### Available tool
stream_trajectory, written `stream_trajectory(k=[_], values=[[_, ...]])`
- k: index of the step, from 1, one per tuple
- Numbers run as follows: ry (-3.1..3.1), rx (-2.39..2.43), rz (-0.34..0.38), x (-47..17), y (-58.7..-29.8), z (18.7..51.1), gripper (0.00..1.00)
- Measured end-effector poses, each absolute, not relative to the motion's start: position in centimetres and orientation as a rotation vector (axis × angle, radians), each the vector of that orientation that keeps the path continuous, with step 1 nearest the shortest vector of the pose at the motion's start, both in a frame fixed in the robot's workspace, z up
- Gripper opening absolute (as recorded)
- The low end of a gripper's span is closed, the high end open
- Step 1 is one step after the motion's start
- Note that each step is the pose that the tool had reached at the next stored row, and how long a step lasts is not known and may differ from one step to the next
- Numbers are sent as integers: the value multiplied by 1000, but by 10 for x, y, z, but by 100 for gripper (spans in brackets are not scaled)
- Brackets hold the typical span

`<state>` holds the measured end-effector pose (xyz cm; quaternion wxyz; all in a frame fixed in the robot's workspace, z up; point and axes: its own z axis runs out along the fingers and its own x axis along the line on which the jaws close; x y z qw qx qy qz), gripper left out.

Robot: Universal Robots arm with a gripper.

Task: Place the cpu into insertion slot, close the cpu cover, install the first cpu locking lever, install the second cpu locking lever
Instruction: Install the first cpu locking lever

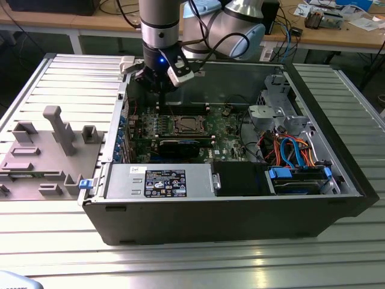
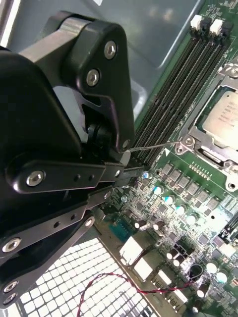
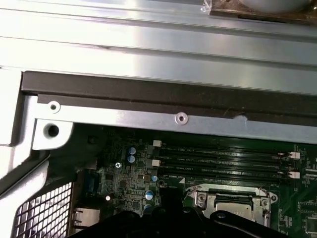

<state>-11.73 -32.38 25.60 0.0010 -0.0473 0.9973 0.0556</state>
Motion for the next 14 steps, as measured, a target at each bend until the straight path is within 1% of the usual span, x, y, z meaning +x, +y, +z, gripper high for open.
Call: stream_trajectory(k=[14], values=[[3131, -168, 175, -107, -324, 256, 11]])
